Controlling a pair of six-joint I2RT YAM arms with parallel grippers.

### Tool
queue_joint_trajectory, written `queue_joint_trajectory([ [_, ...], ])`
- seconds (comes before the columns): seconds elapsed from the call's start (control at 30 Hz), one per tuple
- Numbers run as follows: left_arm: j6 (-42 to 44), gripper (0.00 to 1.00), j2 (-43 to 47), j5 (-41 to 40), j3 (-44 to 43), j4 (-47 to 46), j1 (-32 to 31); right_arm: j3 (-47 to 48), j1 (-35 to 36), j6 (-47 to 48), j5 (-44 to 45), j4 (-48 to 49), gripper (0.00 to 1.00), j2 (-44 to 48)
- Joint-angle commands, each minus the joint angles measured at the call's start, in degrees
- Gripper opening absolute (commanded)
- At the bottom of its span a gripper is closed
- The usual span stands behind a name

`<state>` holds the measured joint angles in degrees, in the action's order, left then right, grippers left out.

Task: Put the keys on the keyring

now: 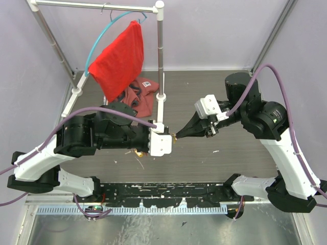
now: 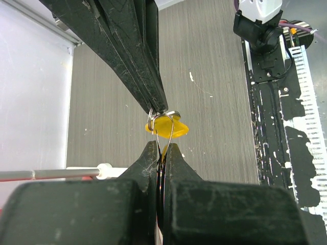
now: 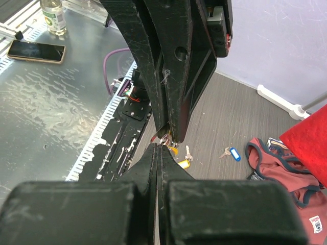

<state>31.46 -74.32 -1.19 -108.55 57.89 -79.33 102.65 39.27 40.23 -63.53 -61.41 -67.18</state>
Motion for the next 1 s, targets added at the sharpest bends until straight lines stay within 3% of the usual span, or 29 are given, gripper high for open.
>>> queue_joint_trajectory([
  [0.0,0.62,0.0,0.6,-1.41,-2.2,-1.78,0.09,1.99,0.2,0.54,-3.18,-0.63,0.01,0.88],
  [0.53,0.55,0.0,-0.21,0.09,-2.81,-1.69,0.14,1.48,0.25,0.73,-3.4,-0.35,0.01,0.06],
  [0.97,0.61,0.0,2.79,-4.89,0.47,-2.41,0.11,1.68,0.23,-0.3,0.32,-0.42,0.01,2.1],
])
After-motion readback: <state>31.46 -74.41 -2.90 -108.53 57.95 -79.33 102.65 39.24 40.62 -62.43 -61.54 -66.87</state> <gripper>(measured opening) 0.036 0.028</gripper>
